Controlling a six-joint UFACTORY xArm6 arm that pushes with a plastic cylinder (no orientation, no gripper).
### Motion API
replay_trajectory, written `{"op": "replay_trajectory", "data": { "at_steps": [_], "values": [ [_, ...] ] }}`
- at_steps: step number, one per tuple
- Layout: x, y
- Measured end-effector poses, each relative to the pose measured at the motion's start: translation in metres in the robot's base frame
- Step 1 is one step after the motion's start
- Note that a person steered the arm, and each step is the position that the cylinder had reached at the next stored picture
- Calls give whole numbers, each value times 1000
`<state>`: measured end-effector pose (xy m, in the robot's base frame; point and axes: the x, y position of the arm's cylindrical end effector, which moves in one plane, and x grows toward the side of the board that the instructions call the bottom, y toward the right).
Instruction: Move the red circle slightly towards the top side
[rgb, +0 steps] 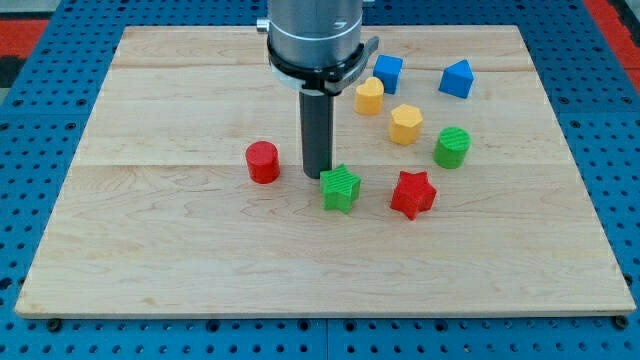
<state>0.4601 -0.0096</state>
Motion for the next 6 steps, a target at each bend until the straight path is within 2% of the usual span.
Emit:
{"op": "replay_trajectory", "data": {
  "at_steps": [2,3,5,6],
  "values": [
    [9,-34],
    [-12,-21],
    [-3,-31],
    [2,-99]
  ]
}}
